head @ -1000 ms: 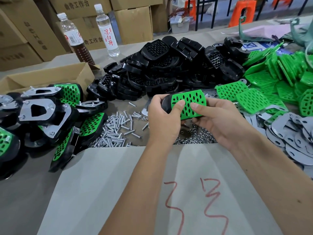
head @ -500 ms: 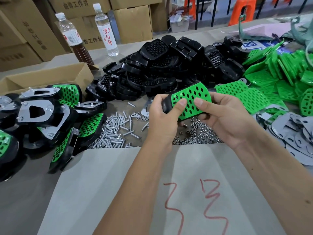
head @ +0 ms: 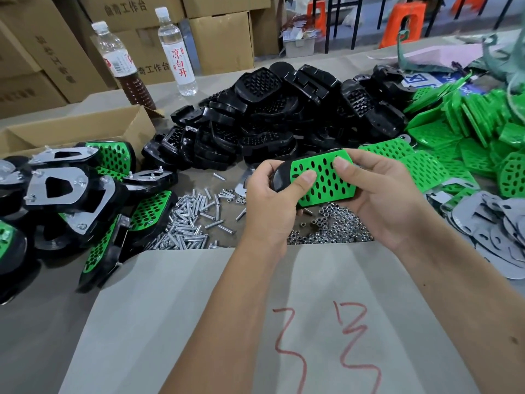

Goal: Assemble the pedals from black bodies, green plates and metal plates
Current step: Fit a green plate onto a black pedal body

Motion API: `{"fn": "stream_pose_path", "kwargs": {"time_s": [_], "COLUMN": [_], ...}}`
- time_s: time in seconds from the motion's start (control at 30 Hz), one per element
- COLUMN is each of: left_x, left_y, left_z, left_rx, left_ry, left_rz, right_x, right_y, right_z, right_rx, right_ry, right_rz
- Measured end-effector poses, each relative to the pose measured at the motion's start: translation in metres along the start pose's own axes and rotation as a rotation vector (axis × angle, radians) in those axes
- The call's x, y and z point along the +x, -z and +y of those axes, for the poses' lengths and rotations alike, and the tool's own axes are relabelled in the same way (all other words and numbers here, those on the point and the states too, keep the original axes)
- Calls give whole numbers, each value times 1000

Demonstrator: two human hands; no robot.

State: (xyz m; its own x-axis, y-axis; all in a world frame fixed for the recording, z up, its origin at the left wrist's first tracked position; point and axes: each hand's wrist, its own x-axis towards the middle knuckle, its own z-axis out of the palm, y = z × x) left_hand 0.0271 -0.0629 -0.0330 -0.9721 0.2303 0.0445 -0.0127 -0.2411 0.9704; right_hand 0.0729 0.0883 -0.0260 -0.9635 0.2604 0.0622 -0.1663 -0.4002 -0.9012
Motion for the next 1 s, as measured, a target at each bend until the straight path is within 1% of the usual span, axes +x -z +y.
{"fn": "stream_pose_path", "kwargs": {"time_s": [0.13,0.23,0.3,0.47,0.6,0.7,0.77,0.87,0.93,1.0], "left_x": [-1,-1,0,1,2,0,1,3,4,5], "left_y": [2,4,4,-3,-1,-3,-3,0,0,0], "left_z": [4,6,5,1,5,4,3,4,4,2], "left_rx": [-41,-65,-56,54,44,50,49,35,49,125], "left_ry": [29,141,174,111,74,67,99,153,151,112], "left_rz": [-44,-66,-83,-17,5,48,40,-15,-45,-51], "right_x": [-1,0,0,1,1,2,2,2,2,2], "right_y": [-2,-1,0,-1,-1,-4,-5,-4,-4,-6], "right_z": [-2,-1,-1,3,5,8,9,9,8,6], "right_rx": [16,-17,-47,-90,-96,-99,-108,-129,-133,-136], "right_ry": [27,30,16,-11,-64,-85,-92,-75,-51,-35], "right_rz": [-48,-54,-51,8,-26,12,47,87,108,127]}}
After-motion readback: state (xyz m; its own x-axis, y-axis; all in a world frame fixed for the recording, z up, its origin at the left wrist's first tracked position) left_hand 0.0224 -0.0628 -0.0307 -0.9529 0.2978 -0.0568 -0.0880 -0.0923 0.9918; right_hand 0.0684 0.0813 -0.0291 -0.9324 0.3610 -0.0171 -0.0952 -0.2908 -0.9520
